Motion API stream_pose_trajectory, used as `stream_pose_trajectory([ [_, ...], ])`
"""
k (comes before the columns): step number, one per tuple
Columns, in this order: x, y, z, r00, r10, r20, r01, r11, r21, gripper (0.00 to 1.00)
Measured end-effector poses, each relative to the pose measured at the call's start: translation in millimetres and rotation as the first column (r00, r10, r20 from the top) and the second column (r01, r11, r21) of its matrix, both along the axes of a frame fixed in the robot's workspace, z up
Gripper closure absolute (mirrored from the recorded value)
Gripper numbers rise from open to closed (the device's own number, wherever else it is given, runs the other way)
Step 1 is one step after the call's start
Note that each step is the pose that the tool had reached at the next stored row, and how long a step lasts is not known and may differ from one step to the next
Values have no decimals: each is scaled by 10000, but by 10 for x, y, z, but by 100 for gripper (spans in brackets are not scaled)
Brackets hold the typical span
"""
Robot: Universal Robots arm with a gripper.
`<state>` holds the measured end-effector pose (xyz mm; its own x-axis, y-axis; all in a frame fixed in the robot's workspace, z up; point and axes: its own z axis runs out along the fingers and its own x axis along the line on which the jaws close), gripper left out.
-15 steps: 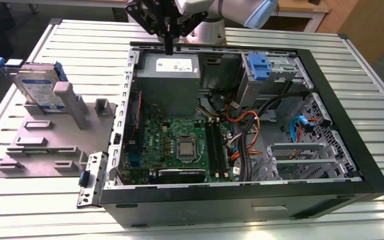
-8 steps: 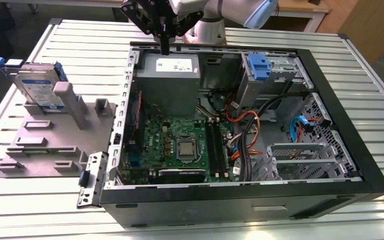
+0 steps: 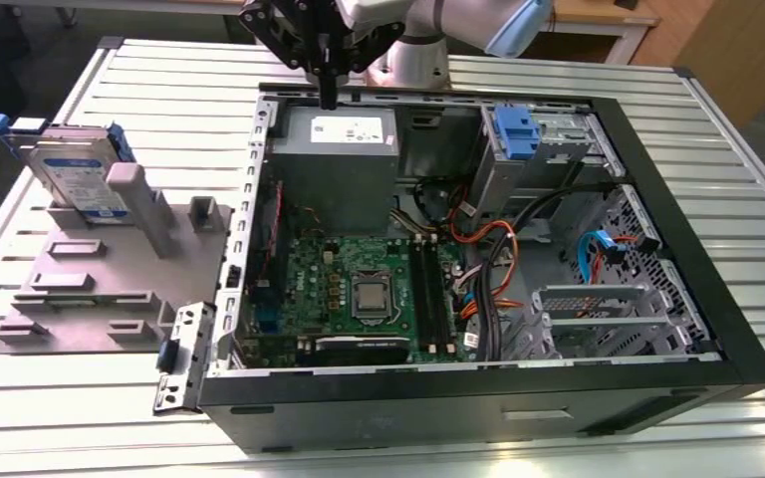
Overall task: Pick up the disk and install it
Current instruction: 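Reach for the disk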
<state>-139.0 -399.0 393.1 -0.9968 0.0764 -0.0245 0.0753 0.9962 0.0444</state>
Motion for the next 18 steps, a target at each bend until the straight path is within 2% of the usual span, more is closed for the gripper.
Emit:
stream_pose_trajectory([
  [18,-180,0,-4,10000,2,0,-2,10000,0,89],
])
